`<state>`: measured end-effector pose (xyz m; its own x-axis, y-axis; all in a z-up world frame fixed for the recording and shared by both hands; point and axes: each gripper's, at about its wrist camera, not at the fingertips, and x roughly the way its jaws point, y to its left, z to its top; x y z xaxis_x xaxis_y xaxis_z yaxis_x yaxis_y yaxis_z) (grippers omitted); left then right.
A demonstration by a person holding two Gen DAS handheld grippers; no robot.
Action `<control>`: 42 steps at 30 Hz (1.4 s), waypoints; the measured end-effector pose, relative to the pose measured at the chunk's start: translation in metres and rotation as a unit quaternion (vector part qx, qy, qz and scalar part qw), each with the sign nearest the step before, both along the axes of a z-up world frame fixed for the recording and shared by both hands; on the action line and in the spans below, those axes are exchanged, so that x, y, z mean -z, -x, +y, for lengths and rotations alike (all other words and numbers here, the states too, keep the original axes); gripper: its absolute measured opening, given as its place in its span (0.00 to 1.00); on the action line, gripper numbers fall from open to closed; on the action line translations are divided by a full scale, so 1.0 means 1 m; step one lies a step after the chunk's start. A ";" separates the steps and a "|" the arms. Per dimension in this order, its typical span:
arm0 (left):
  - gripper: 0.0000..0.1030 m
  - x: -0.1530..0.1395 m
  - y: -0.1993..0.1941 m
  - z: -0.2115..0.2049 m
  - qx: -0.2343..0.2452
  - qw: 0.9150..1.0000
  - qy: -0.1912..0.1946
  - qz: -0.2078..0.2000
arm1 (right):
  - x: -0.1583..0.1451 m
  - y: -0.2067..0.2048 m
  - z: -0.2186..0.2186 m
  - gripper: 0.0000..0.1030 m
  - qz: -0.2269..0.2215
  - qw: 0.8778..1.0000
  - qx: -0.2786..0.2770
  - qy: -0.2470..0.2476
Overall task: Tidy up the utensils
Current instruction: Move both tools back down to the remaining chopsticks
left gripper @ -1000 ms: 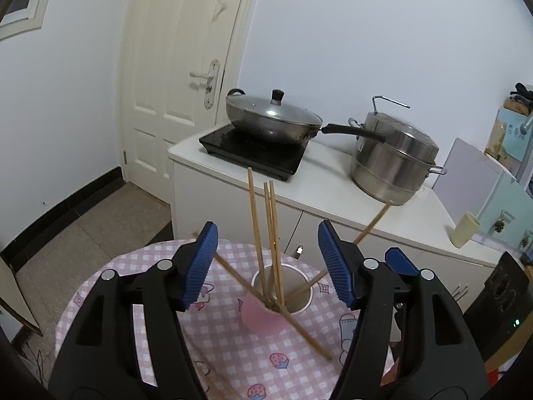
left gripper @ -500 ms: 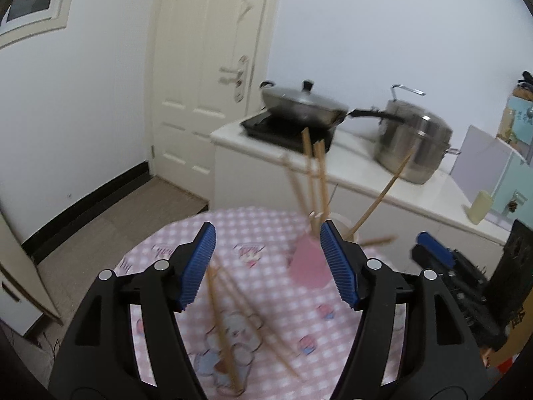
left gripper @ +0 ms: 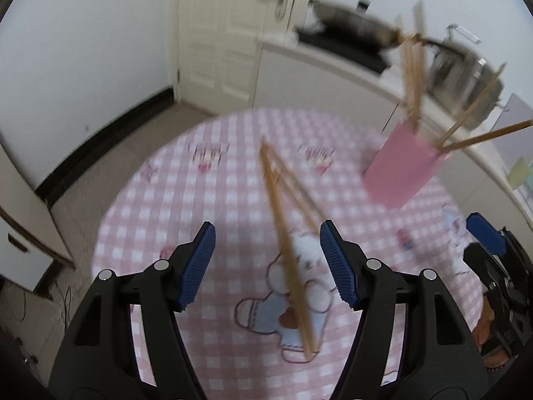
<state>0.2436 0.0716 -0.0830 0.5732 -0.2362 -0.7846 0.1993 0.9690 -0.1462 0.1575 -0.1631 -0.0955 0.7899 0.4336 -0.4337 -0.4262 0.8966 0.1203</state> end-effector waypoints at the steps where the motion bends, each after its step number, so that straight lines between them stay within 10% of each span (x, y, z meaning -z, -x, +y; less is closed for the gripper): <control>1: 0.61 0.007 -0.004 0.002 -0.004 1.000 -0.001 0.012 | 0.003 -0.002 0.004 0.37 0.005 1.000 -0.002 0.005; 8: 0.51 0.043 -0.030 0.005 -0.012 0.997 0.017 0.077 | 0.028 -0.025 0.023 0.42 0.063 0.997 -0.015 0.037; 42: 0.51 0.054 -0.049 -0.022 0.010 0.994 -0.048 0.096 | 0.054 -0.083 0.038 0.47 0.155 0.982 -0.014 0.106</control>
